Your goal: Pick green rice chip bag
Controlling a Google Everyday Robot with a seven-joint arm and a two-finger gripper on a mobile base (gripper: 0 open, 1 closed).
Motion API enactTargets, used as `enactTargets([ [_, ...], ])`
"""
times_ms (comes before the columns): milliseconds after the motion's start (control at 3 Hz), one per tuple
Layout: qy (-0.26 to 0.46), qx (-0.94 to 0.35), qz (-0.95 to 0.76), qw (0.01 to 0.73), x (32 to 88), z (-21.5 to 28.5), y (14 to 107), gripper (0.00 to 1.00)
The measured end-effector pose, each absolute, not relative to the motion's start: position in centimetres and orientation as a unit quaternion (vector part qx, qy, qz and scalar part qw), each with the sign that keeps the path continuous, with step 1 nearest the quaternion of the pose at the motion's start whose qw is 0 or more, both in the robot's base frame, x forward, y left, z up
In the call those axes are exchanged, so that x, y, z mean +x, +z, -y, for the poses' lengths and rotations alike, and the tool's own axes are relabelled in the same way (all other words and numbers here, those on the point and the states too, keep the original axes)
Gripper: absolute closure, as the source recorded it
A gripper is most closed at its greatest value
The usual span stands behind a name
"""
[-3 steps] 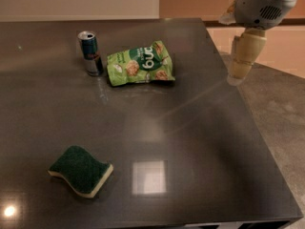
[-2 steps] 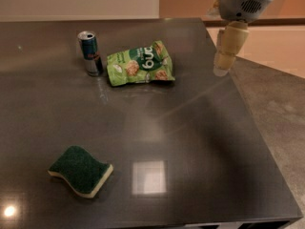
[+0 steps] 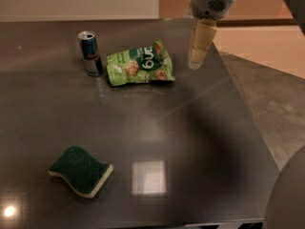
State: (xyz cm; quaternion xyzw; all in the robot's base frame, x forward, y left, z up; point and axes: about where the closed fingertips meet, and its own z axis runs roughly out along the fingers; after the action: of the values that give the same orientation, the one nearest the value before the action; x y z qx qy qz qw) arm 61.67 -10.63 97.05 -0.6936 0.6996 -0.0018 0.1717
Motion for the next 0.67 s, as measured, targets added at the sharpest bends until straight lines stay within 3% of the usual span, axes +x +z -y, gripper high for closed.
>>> enactTargets([
  [667, 0.011, -0.699, -0.694, 0.172, 63.9, 5.7, 94.5, 0.0],
])
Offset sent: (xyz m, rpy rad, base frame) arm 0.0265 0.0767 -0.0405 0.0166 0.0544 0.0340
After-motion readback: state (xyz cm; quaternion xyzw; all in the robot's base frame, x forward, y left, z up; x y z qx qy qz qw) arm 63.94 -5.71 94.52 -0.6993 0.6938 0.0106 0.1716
